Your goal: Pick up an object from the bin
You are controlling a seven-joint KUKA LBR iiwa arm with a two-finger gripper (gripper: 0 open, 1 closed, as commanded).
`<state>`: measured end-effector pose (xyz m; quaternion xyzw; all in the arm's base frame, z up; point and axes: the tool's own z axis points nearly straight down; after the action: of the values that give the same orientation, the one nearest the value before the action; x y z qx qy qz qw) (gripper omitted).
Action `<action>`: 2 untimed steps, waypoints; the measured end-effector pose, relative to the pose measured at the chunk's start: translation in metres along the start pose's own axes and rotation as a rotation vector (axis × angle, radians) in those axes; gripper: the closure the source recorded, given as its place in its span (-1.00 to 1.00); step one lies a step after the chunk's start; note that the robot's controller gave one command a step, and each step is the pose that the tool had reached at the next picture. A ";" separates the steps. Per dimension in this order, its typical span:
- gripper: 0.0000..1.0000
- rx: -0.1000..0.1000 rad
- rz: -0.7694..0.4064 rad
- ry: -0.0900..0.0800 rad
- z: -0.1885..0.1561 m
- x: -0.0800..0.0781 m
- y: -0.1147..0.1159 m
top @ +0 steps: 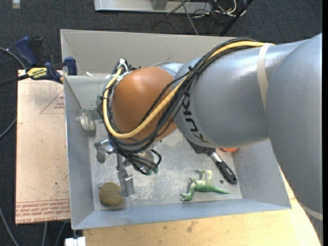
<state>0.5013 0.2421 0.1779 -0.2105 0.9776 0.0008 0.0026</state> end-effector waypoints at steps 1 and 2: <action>-1.00 -0.001 -0.125 0.007 0.021 0.011 0.008; -1.00 0.000 -0.259 0.002 0.058 0.014 0.007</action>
Offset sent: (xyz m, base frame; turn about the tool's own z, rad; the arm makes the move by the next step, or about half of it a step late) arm -0.0174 -0.0009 -0.0714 -0.2826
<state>0.4862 0.2433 0.1203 -0.3347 0.9423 0.0004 0.0016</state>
